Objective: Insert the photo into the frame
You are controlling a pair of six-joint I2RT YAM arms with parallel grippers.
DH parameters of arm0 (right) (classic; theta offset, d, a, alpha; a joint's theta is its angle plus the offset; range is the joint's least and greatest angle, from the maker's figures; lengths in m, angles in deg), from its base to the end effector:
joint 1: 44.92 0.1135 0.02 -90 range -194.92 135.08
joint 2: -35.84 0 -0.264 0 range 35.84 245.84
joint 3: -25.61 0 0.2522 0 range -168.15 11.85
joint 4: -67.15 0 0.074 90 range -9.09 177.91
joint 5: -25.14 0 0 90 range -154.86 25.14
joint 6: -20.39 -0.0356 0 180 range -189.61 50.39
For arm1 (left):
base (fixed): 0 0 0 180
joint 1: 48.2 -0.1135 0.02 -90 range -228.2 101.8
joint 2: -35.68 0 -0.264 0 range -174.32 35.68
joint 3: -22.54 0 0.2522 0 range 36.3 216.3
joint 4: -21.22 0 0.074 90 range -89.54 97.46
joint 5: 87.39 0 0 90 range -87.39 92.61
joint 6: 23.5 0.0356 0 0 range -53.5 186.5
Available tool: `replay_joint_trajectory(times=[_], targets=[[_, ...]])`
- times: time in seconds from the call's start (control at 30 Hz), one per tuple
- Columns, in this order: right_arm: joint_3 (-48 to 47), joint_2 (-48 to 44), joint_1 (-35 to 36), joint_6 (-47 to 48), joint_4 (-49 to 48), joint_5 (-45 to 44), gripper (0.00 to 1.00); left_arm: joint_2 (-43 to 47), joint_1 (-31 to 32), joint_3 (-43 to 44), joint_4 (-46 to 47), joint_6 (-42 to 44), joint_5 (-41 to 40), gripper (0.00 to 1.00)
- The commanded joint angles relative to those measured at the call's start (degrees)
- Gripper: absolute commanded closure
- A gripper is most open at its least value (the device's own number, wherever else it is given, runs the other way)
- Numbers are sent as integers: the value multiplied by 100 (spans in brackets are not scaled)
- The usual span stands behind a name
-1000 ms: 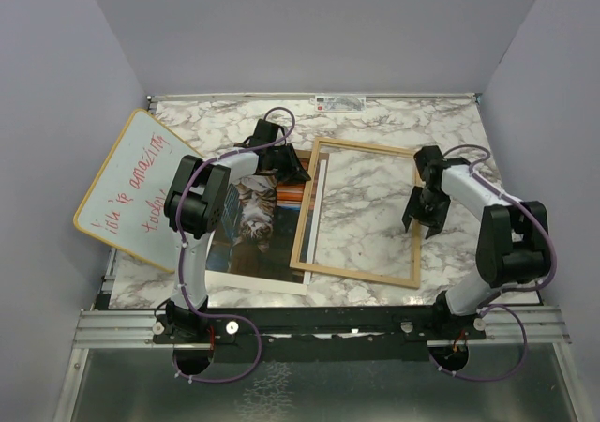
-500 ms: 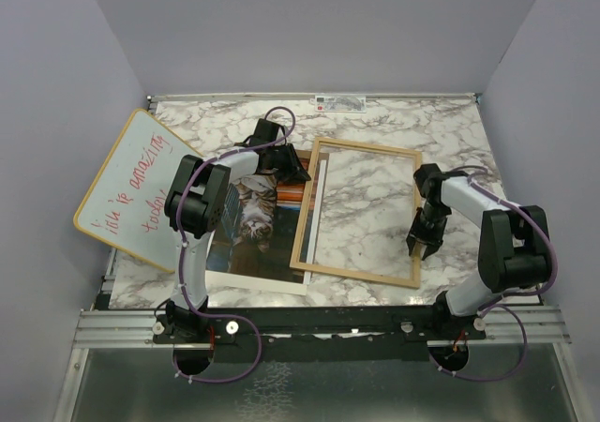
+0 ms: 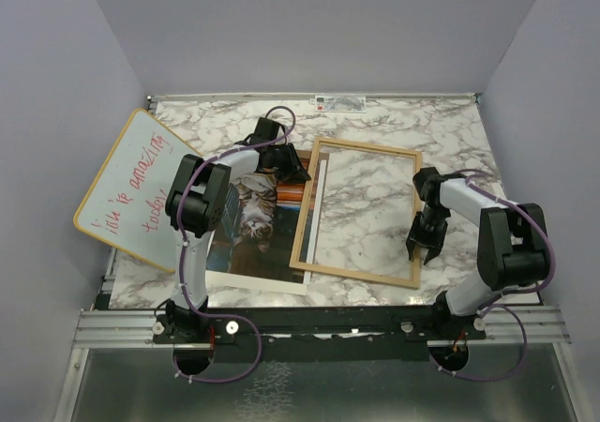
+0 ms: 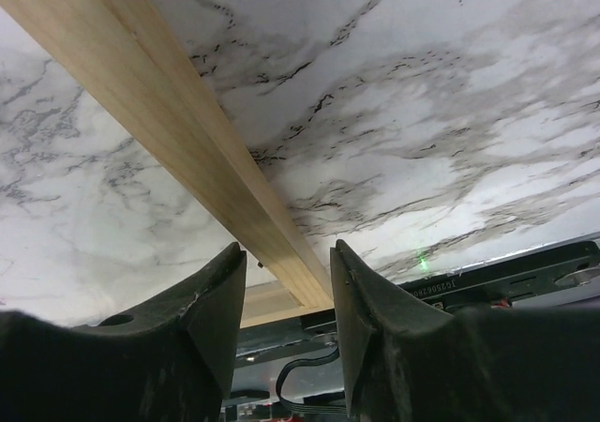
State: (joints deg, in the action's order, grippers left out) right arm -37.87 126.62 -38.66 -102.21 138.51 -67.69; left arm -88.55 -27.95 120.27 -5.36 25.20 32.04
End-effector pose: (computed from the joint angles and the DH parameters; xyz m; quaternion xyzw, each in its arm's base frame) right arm 0.2300 0.0235 0.1535 -0.2253 -0.9710 0.0483 0.0630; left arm 0.4230 -0.1747 0.1353 -0.0885 0.9167 -0.3637 0.1398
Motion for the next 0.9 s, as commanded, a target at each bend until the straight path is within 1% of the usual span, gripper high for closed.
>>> replay_joint_trajectory(times=[0.0, 0.13, 0.3, 0.4, 0.53, 0.6, 0.73, 0.8, 0.87], targets=[[39, 106, -9, 57, -53, -106, 55, -662, -135, -250, -845, 438, -1150, 72], [-110, -15, -8, 5, 56, -318, 56, -650, -135, -225, -862, 430, -1138, 72], [-366, -211, -8, 9, 139, -513, 66, -596, -135, -158, -860, 462, -1075, 72], [-383, -284, -10, 43, 129, -502, 66, -573, -135, -105, -863, 465, -1041, 72], [-380, -555, -10, 126, -47, -2, 57, -521, -135, -91, -863, 473, -987, 70], [-432, -691, -11, 228, -142, 430, 56, -483, -135, -104, -863, 487, -959, 68], [-437, -1166, 62, 582, -637, 1640, 63, -431, -135, -154, -863, 517, -913, 67], [-381, -1230, 225, 613, -794, 2004, 66, -426, -135, -174, -863, 526, -915, 67], [-269, -1174, 441, 614, -829, 2162, 68, -427, -135, -187, -863, 526, -913, 67]])
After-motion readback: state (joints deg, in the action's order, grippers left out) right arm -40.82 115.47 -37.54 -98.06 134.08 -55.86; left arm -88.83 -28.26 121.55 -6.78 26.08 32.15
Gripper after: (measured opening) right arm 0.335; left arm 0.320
